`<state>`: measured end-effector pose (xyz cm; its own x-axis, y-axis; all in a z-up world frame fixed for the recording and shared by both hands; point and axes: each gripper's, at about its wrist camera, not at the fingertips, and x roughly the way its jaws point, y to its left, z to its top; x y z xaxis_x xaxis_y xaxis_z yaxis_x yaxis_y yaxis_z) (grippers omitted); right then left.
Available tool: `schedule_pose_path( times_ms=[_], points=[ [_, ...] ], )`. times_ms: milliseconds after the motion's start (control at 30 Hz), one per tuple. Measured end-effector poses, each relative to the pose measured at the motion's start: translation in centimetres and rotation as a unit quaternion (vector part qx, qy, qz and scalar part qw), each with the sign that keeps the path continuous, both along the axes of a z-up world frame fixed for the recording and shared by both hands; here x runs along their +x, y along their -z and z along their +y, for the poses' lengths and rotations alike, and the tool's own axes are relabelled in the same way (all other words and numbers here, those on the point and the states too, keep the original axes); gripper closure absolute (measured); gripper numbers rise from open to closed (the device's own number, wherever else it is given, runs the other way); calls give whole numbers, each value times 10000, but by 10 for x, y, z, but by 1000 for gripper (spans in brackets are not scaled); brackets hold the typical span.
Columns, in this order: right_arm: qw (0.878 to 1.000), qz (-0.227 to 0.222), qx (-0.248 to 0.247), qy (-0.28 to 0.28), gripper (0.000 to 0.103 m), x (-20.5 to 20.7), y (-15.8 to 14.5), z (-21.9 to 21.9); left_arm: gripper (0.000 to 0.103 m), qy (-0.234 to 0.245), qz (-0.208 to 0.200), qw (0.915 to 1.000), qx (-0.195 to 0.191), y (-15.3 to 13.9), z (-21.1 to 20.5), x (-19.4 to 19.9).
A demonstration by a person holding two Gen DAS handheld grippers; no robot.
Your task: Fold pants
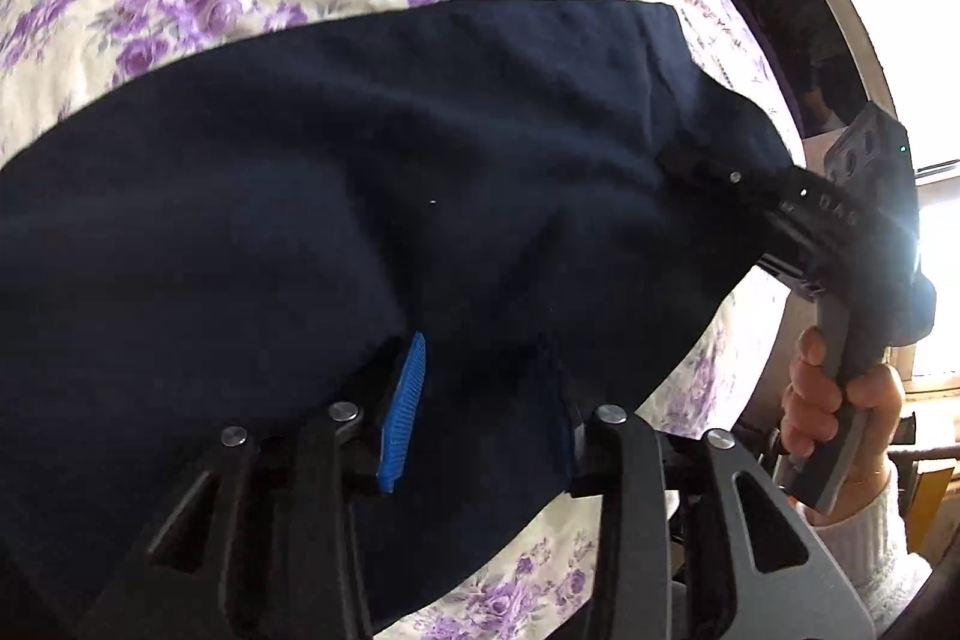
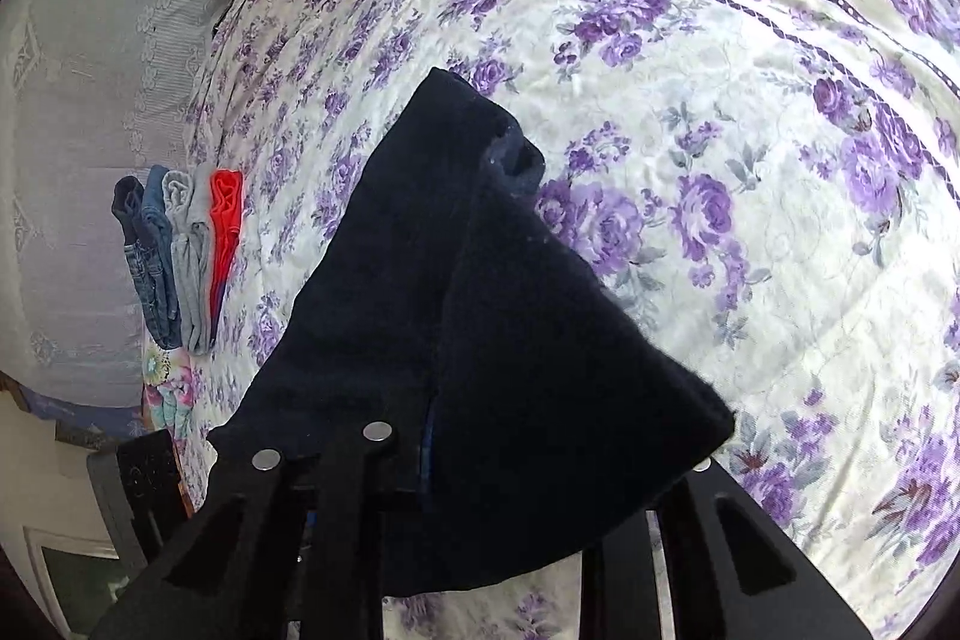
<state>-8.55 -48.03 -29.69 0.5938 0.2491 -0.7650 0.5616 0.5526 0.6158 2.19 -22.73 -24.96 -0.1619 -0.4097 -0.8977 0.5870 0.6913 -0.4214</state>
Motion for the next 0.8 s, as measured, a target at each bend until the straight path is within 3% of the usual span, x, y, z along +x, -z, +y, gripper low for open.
schedule_pose_path(
  times_ms=[67, 133, 167, 233, 300, 467, 533, 633, 733, 800],
  points=[
    [10000, 38, -29, 31, 80, 0, 0, 1, 77, -52, -152, 9999, 20, -1, -2, -1],
    [9999, 108, -72, 4, 80, 2, -3, 3, 99, -187, -138, 9997, 84, -1, 2, 6],
    [9998, 149, -131, -33, 80, 3, -7, 4, 103, -293, -35, 9996, 27, -1, 8, 10],
    [9991, 170, -340, -171, 80, 6, -20, 10, 103, -484, 92, 9986, -164, -7, 21, 13],
    [9961, 104, -740, -465, 80, 10, -42, 22, 103, -526, -35, 9981, -312, -19, 38, 10],
    [9774, -140, -1600, -1374, 80, 26, -101, 72, 103, -717, -87, 9969, -323, -27, 98, 2],
    [9627, -268, -1948, -1859, 80, 35, -123, 103, 103, -1148, -98, 9928, -327, -32, 143, 7],
    [9275, -411, -2563, -2691, 80, 51, -144, 163, 103, -2004, -266, 9789, -285, -40, 215, 18],
    [8843, -401, -3089, -3479, 79, 66, -137, 224, 103, -2607, -519, 9638, 186, -38, 277, 32],
    [8637, -334, -3092, -3965, 79, 75, -118, 260, 103, -2942, -555, 9531, 436, -30, 308, 40]
  ],
)
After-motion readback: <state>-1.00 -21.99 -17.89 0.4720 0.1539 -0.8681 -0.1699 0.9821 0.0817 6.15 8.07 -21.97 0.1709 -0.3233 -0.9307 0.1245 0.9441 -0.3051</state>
